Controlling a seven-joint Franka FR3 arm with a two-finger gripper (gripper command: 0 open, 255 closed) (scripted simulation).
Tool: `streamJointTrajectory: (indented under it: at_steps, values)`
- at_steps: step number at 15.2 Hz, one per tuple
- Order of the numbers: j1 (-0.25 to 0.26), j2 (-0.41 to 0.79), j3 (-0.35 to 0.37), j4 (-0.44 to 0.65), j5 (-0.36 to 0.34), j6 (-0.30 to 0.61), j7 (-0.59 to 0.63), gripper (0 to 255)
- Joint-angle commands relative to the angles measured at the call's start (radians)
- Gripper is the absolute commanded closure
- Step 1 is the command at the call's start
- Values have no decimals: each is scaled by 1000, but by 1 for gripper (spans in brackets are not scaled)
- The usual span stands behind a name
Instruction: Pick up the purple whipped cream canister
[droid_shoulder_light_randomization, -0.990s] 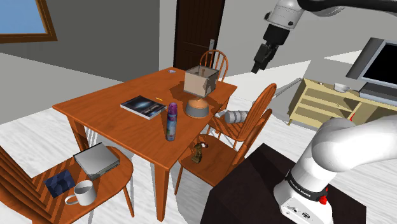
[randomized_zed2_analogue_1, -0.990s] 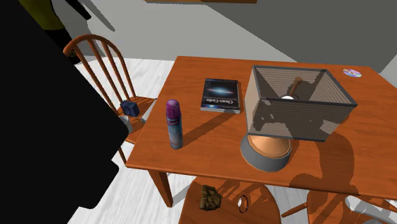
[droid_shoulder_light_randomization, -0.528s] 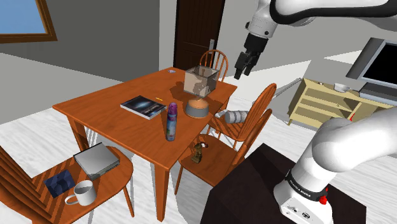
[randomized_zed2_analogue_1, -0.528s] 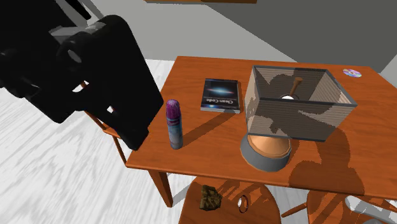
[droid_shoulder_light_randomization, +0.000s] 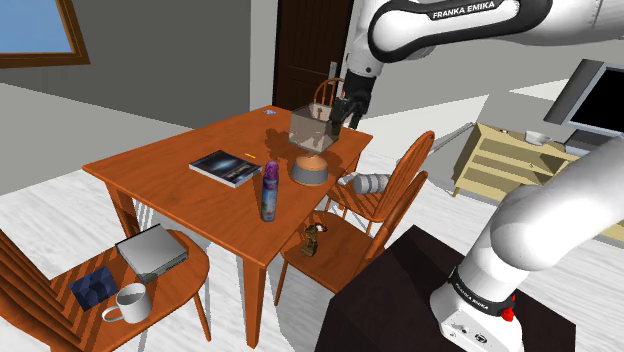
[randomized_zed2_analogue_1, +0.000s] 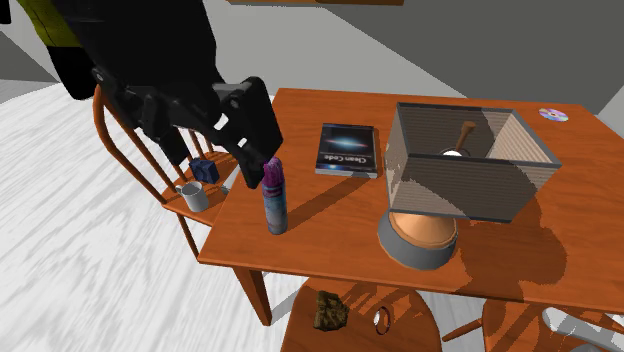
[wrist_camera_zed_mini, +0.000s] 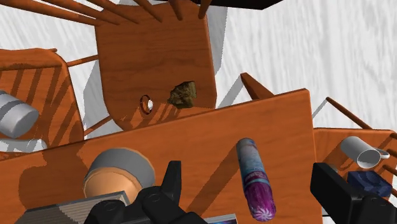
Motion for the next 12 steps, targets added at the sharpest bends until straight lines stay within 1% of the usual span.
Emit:
streamJointTrajectory:
  at_steps: [1, 7, 12]
  values:
    - [2, 72, 18, 23, -6, 43, 29, 0]
    - [9, 304, 57, 150, -47, 121, 118, 0]
    - [26, 503, 74, 293, -95, 154, 191, 0]
